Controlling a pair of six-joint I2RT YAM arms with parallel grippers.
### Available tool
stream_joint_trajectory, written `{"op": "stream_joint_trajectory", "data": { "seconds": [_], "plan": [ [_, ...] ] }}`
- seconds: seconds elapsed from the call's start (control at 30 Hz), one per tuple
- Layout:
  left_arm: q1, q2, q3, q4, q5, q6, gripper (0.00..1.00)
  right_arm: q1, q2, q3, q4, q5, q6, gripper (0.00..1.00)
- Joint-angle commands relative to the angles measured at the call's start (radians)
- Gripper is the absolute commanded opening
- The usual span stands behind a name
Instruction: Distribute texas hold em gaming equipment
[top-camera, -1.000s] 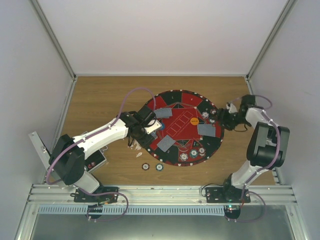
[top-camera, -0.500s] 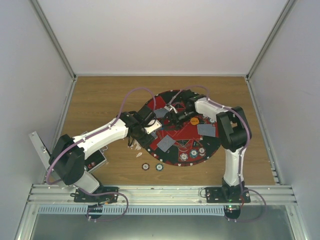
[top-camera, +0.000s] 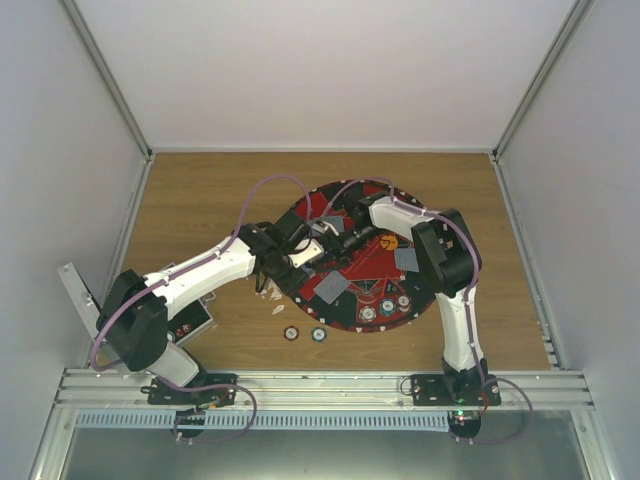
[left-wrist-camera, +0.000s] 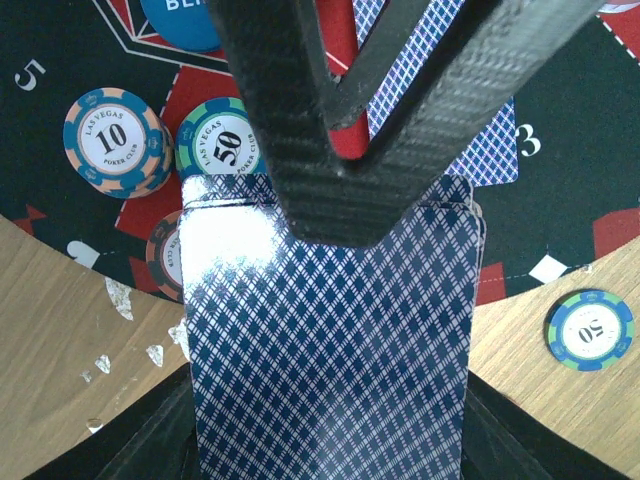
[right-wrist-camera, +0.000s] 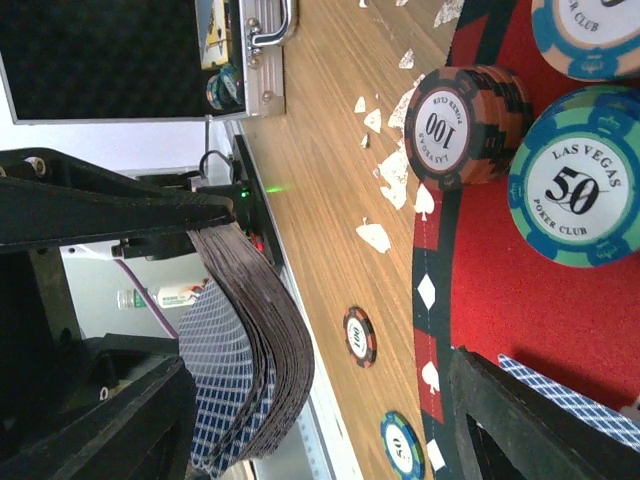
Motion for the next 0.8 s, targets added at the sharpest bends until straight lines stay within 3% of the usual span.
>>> {"op": "stream_joint_trajectory", "data": {
  "seconds": [0.0, 0.33, 0.77],
  "plan": [
    [-0.003, -0.031, -0.001, 0.036, 0.004, 0.01, 0.57, 0.026, 0.041, 0.038, -0.036, -0.021, -0.028, 0.69],
    [-0.003, -0.038, -0.005, 0.04, 0.006, 0.009, 0.57, 0.055, 0.07, 0.063, -0.048, 0.02, -0.013, 0.53],
    [-0.003, -0.044, -0.014, 0.038, -0.001, 0.007, 0.56, 0.027, 0.036, 0.05, -0.055, 0.114, -0.005, 0.48]
  ]
}}
